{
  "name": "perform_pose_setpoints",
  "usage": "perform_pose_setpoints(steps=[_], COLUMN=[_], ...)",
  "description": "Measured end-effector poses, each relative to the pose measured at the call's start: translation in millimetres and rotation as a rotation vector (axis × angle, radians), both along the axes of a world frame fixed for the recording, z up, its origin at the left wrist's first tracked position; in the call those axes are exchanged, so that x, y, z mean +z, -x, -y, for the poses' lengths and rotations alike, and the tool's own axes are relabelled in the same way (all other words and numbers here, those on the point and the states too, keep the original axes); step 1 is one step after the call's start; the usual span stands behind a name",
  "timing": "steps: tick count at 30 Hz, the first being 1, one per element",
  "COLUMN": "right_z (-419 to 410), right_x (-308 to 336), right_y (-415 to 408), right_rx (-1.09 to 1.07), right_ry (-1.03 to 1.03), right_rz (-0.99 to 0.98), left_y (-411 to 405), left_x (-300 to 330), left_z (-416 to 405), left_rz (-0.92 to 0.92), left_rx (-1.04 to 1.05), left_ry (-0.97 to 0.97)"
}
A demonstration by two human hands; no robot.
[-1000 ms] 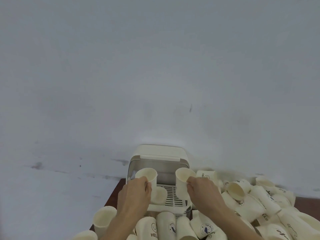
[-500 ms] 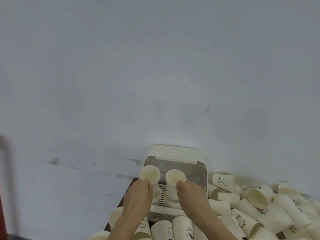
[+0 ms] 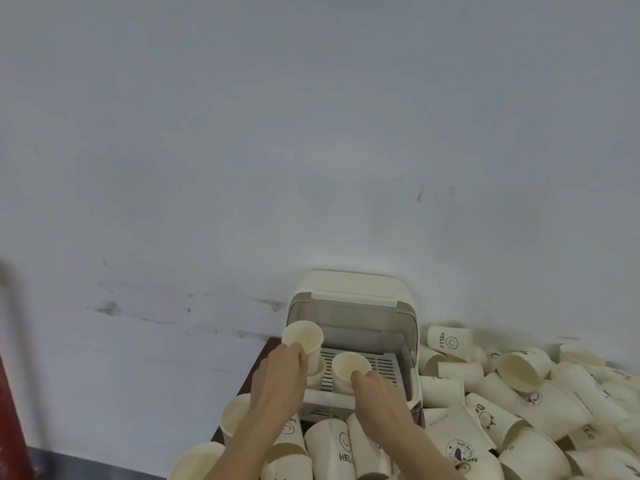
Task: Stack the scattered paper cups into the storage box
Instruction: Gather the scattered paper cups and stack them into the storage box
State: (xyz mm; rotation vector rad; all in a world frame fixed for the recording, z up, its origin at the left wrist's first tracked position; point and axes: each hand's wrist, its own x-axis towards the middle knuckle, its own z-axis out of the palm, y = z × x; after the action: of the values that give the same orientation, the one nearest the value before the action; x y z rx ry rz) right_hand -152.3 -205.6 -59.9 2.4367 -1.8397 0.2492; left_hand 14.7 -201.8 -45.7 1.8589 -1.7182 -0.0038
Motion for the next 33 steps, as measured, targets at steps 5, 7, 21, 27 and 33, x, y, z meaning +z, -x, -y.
perform_pose_setpoints(steps=[5, 7, 21, 27, 33], right_z=[-3.4, -3.3, -0.5, -5.5, -32.4], right_x=[0.5, 0.4, 1.6, 6.2, 12.7], right_y=[1.6, 2.2, 4.8, 6.6, 12.4], right_rx=[0.038, 0.050, 0.084, 0.046, -0.020], right_ry=[0.008, -0.004, -0.048, -0.157, -0.123], right_rz=[-0.022, -0.026, -0.058, 0.048, 0.254], left_y=[2.3, 3.3, 16.2, 25.2, 32.3], left_x=[-10.4, -15.0, -24.1, -9.3, 8.3], left_z=[5.2, 6.4, 14.1, -10.4, -44.6], left_rz=[0.007, 0.009, 0.126, 0.119, 0.026], left_rx=[0.009, 0.002, -0.046, -0.104, -0.197], left_ry=[-0.043, -0.057, -0.284, -0.299, -0.231])
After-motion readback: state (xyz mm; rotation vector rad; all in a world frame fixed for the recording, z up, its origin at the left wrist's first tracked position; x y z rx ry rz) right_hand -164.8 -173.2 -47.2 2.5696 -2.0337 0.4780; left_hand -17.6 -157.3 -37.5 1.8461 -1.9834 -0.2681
